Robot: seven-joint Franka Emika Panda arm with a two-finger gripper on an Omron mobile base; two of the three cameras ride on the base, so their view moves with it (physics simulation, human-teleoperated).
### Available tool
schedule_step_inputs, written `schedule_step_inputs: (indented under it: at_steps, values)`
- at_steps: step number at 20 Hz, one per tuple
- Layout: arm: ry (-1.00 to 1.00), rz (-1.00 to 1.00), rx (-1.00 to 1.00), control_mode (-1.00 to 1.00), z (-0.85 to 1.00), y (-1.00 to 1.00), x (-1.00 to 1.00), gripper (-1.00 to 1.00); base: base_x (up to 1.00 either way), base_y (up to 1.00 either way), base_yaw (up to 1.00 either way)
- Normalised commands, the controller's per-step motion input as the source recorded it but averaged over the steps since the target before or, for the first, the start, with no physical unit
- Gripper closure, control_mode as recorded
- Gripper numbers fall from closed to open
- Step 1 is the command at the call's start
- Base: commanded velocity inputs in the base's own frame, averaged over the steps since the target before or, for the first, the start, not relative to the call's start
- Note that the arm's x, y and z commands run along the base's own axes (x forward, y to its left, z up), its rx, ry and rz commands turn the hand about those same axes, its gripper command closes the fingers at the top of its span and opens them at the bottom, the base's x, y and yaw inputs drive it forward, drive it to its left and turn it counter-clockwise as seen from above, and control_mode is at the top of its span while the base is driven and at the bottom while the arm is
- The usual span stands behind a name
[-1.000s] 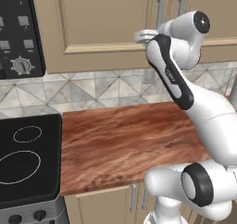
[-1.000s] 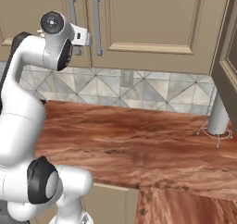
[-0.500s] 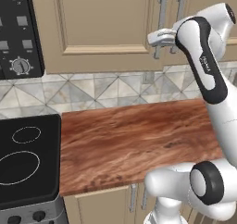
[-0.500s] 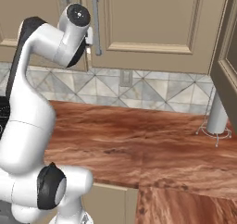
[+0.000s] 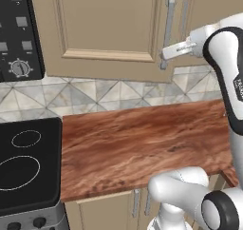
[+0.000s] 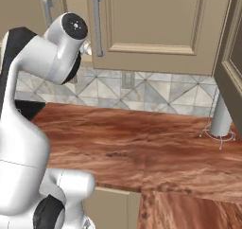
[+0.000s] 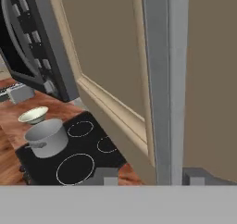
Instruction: Open the cabinet and move the ladle to the pot. Then close the cabinet.
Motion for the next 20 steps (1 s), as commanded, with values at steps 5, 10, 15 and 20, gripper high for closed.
schedule_step_inputs:
  at_steps: [5,10,15,20]
  values:
    - [0.0,0.19,-0.04,-1.0,0.0,1.0,-1.0,1.0,0.0,0.0,0.0]
    - [0.0,0.19,-0.09,-1.0,0.0,1.0,-1.0,1.0,0.0,0.0,0.0]
    - [0.0,0.17,-0.13,-1.0,0.0,1.0,-1.0,1.0,0.0,0.0,0.0]
    - [0.0,0.13,-0.12,-1.0,0.0,1.0,-1.0,1.0,0.0,0.0,0.0]
